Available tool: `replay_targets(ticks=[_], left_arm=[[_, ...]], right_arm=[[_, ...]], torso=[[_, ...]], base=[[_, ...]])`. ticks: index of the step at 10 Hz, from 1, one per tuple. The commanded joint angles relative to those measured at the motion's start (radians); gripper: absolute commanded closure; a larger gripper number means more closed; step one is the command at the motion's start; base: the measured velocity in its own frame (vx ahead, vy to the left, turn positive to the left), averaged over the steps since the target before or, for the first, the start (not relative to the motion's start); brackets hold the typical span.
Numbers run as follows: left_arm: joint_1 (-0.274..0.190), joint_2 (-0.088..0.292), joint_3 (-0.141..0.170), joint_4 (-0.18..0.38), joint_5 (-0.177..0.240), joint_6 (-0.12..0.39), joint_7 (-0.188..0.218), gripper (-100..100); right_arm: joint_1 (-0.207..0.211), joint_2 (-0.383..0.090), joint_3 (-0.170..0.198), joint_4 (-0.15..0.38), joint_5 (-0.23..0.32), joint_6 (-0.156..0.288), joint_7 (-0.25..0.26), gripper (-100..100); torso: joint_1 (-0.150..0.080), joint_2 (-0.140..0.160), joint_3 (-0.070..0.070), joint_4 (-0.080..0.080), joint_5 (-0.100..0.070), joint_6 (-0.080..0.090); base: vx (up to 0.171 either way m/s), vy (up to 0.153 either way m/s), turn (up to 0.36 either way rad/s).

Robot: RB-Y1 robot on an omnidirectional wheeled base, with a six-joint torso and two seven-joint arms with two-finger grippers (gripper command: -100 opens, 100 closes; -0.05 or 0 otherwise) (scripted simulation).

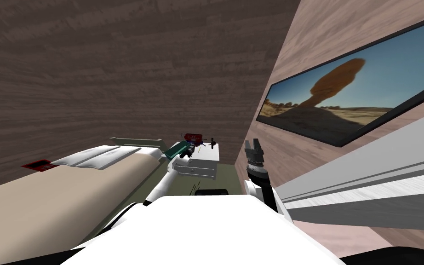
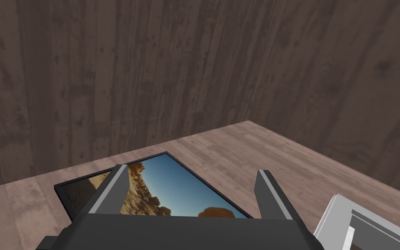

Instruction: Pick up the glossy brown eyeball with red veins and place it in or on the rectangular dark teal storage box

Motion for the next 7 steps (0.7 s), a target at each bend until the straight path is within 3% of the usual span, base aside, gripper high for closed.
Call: replay_targets(ticks=[1, 7], left_arm=[[-0.004, 0.007, 0.025, 0.007, -0.046, -0.012, 0.012, 100], [0.012, 0.037, 0.087, 0.048, -0.177, -0.07, 0.048, 100]], right_arm=[[0.0, 0.0, 0.0, 0.0, 0.0, 0.0, 0.0, 0], [0.0, 0.0, 0.0, 0.0, 0.0, 0.0, 0.0, 0]], torso=[[0.0, 0.0, 0.0, 0.0, 0.0, 0.0], [-0.003, -0.001, -0.001, 0.0, 0.0, 0.002]], base=[[0.016, 0.198, 0.013], [0.012, 0.147, -0.009]])
